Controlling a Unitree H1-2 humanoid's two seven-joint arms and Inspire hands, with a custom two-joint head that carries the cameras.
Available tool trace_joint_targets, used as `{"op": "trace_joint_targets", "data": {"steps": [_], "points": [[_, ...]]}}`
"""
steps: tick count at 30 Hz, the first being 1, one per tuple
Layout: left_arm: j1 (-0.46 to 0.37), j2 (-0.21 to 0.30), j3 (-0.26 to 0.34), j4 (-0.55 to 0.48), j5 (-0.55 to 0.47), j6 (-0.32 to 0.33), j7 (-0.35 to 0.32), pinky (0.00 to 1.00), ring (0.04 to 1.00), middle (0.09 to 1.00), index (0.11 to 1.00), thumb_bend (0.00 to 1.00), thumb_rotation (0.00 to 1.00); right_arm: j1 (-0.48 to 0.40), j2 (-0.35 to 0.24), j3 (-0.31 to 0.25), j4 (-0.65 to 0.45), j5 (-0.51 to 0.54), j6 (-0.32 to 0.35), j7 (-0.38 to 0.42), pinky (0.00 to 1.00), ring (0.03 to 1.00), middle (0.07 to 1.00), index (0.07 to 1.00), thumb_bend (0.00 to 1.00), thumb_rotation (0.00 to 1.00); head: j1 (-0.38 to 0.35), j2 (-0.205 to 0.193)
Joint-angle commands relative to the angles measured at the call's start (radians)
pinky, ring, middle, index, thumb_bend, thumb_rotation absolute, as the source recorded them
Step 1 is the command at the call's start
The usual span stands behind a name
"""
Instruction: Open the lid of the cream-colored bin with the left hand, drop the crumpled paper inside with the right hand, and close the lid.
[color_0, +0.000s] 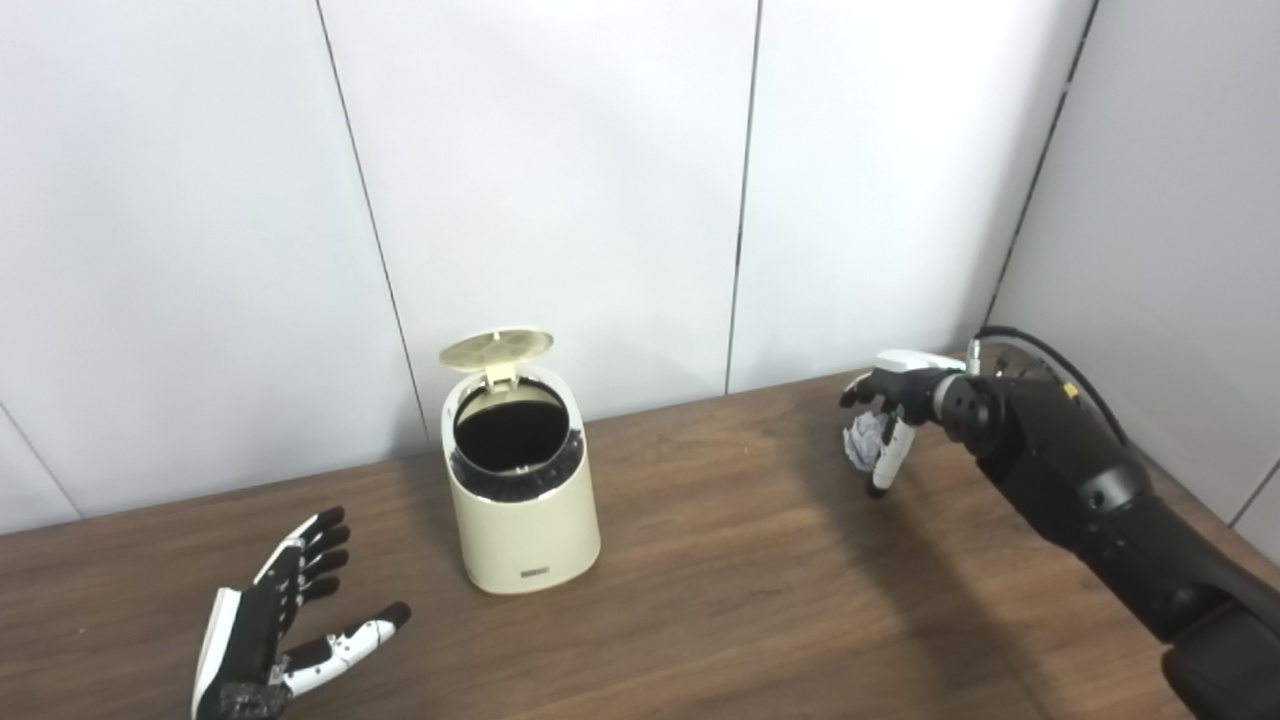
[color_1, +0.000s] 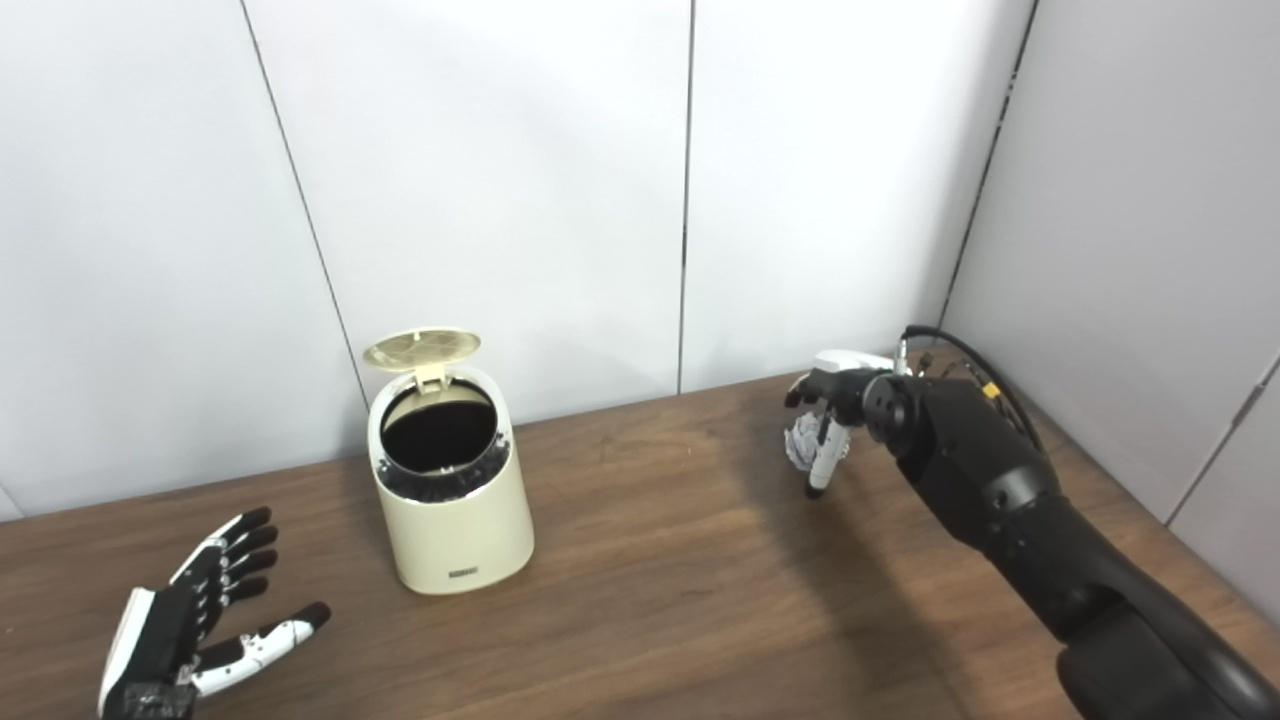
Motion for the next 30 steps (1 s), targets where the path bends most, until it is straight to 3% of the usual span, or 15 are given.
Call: {"op": "trace_joint_targets", "data": {"steps": [1,12,15,18,19,21,24,30], "points": [[-0.023,0.009,0.003,-0.043,0.003,-0.008,0.000,0.78,0.825,0.853,0.905,0.68,0.04,-0.035,-0.026,-0.001,-0.004,-0.012,-0.013,-0.027,0.76,0.876,0.923,0.881,0.80,0.10,-0.002,0.006],[-0.022,0.011,0.006,-0.041,-0.006,-0.006,-0.007,0.76,0.827,0.859,0.906,0.68,0.04,-0.020,-0.026,0.002,0.010,0.003,-0.019,-0.038,0.81,0.903,0.914,0.817,0.76,0.05,-0.005,0.016],[-0.023,0.014,0.005,-0.040,-0.003,-0.007,-0.007,0.78,0.827,0.859,0.906,0.68,0.04,-0.015,-0.027,-0.008,0.005,0.012,-0.029,-0.054,0.68,0.766,0.819,0.777,0.74,0.02,-0.005,0.020],[-0.023,0.015,0.005,-0.040,-0.006,-0.008,-0.010,0.80,0.829,0.859,0.907,0.67,0.04,-0.013,-0.030,-0.007,0.031,0.007,-0.075,-0.109,0.66,0.684,0.714,0.667,0.73,0.00,-0.005,0.022],[-0.023,0.016,0.005,-0.040,-0.007,-0.008,-0.011,0.80,0.830,0.860,0.908,0.67,0.04,-0.010,-0.028,-0.012,0.039,0.009,-0.092,-0.135,0.53,0.520,0.588,0.577,0.61,0.00,-0.003,0.023],[-0.023,0.016,0.005,-0.041,-0.007,-0.007,-0.013,0.80,0.827,0.859,0.908,0.67,0.04,-0.003,-0.025,-0.025,0.041,0.016,-0.110,-0.172,0.42,0.420,0.515,0.540,0.54,0.00,-0.003,0.025],[-0.022,0.017,0.005,-0.043,-0.001,-0.008,-0.015,0.81,0.828,0.858,0.908,0.67,0.05,0.007,-0.021,-0.039,0.025,0.020,-0.105,-0.201,0.35,0.380,0.498,0.539,0.51,0.00,-0.005,0.028],[-0.023,0.016,0.002,-0.039,0.006,-0.015,-0.015,0.79,0.825,0.855,0.904,0.67,0.05,0.011,-0.019,-0.057,0.016,0.025,-0.118,-0.253,0.36,0.383,0.496,0.537,0.51,0.00,-0.003,0.033]]}}
